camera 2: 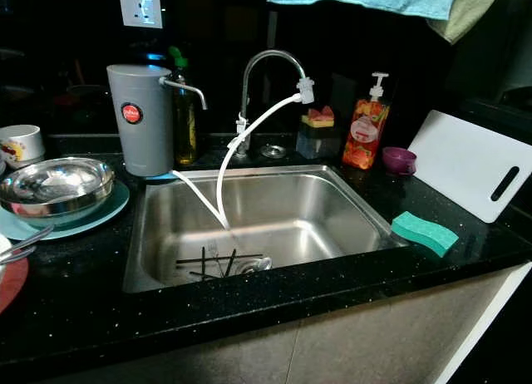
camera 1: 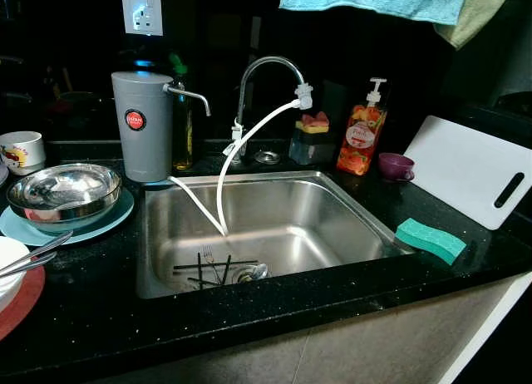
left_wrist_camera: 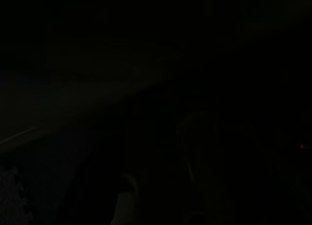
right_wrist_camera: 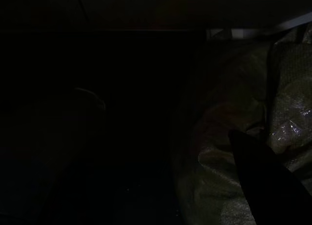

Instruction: Kitchen organization

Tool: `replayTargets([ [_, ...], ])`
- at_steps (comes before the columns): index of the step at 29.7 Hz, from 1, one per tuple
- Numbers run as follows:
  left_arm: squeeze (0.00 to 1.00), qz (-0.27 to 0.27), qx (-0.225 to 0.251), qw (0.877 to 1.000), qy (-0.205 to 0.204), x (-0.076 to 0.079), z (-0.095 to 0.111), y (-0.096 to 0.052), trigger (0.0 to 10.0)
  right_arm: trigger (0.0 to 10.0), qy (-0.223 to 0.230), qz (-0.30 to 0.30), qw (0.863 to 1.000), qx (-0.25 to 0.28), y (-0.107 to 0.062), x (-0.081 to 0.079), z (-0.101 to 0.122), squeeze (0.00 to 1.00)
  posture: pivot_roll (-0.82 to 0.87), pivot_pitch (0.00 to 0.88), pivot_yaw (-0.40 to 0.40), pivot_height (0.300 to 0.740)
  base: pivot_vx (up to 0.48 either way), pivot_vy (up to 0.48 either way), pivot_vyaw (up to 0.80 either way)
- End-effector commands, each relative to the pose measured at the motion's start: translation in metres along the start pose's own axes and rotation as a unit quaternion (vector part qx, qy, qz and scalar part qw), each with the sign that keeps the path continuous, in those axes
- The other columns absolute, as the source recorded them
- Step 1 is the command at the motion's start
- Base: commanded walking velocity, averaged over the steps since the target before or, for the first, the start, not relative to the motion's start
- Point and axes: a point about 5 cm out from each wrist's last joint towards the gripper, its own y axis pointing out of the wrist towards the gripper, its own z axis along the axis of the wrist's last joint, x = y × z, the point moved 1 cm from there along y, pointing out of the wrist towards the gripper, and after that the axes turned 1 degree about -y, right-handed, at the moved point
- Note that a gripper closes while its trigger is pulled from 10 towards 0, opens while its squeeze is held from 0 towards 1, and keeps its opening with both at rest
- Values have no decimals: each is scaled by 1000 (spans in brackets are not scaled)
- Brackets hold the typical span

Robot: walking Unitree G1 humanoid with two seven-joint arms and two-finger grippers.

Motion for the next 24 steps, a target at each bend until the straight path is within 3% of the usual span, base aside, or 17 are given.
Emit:
replayTargets([
  [1,0,-6,-17,1000,2,2,-9,-2,10000,10000,1,-1,1000,1,0,2,0,0,102,4,-118,740,0,0,0],
  [10,0,-1,-12,1000,-21,1,-14,-5,10000,10000,34,-11,999,21,0,8,8,0,101,7,-125,740,0,0,0],
  [15,0,-4,-15,1000,-3,-4,-27,-11,10000,10000,55,-6,998,38,-1,9,8,0,96,7,-117,740,0,0,0],
  [24,0,-5,-38,999,6,-8,-47,-20,10000,10000,94,12,993,72,-5,-4,3,0,89,15,-108,740,0,0,0],
])
